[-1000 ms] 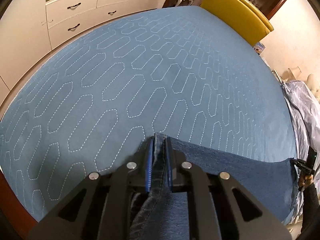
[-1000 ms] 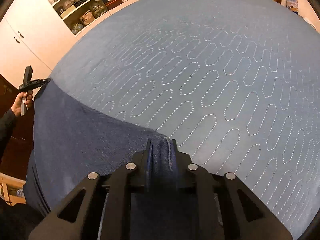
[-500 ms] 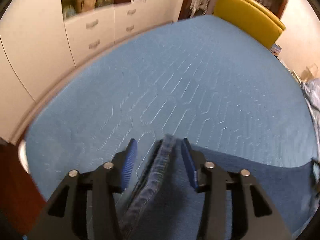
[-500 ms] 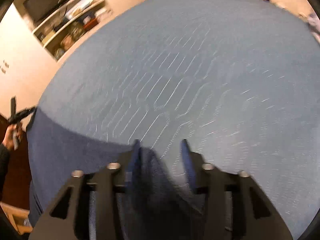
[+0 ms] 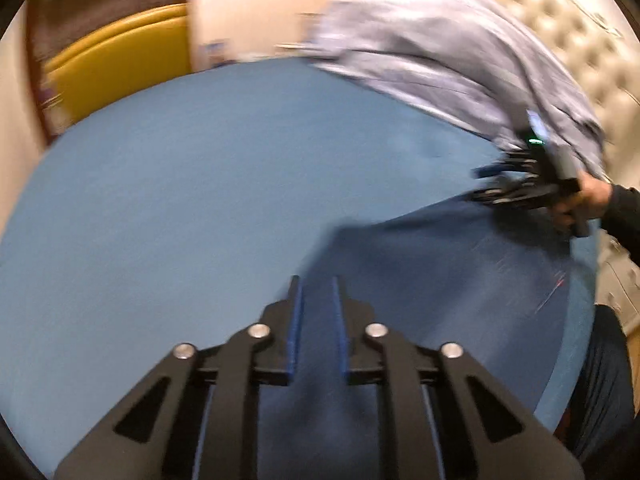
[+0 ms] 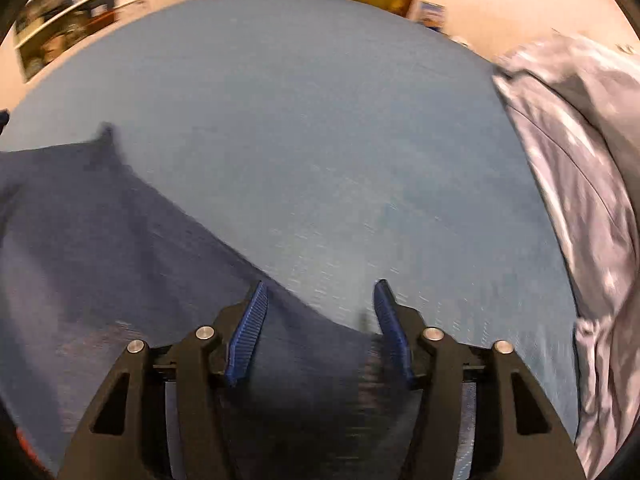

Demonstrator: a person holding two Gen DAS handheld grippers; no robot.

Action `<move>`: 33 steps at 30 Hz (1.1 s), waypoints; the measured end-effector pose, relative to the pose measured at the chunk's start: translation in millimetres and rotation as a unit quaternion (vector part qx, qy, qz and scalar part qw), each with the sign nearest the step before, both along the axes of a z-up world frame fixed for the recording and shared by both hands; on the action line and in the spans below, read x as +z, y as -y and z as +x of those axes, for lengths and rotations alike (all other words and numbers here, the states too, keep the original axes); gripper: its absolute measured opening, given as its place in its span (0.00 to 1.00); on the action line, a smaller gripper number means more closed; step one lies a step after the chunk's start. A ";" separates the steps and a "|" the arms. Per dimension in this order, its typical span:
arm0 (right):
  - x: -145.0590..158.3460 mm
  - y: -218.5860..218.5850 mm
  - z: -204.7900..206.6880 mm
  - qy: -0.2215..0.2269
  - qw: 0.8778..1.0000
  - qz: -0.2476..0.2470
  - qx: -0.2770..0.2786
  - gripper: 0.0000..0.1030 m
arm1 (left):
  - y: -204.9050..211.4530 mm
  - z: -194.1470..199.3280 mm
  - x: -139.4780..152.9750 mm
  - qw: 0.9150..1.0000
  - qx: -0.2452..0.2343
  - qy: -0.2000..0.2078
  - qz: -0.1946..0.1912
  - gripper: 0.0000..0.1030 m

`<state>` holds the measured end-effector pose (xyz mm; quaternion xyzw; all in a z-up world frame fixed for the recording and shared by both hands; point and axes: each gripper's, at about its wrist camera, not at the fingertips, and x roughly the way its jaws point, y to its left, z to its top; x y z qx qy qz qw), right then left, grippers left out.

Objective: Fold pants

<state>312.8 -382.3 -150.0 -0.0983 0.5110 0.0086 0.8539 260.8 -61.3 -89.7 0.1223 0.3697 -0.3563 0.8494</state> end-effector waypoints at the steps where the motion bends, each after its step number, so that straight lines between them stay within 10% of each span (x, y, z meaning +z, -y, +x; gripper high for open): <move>1: -4.7 5.6 1.4 -0.001 1.000 0.009 -0.009 0.49 | 34.4 6.8 -9.0 0.999 -0.029 -0.021 -0.012 0.12; 5: -14.3 14.3 3.0 0.017 0.999 0.010 -0.035 0.48 | 103.7 21.3 -48.3 0.994 -0.091 -0.058 0.018 0.10; 10: -17.6 18.2 -0.2 0.028 0.998 0.025 -0.049 0.48 | 112.5 66.5 -90.9 0.996 -0.028 -0.086 0.022 0.02; 16: 27.2 61.4 -33.5 0.084 0.989 0.068 -0.104 0.48 | 94.9 59.0 -51.4 0.997 0.054 -0.051 -0.028 0.15; 21: 42.7 92.5 -77.6 0.085 0.983 0.108 -0.124 0.49 | 134.7 10.2 -26.3 0.998 0.001 -0.025 -0.050 0.45; 26: 2.9 83.3 -81.7 0.009 0.992 0.054 -0.110 0.49 | 185.1 -9.0 -71.1 0.995 0.034 -0.086 0.040 0.45; 30: 18.5 92.1 -94.8 0.036 0.985 0.089 -0.141 0.50 | 183.4 -21.9 -62.4 0.995 0.063 -0.072 0.036 0.44; 33: 46.7 95.7 -133.7 0.056 0.974 0.106 -0.190 0.50 | 152.7 -61.5 -35.1 0.993 0.067 -0.091 -0.040 0.45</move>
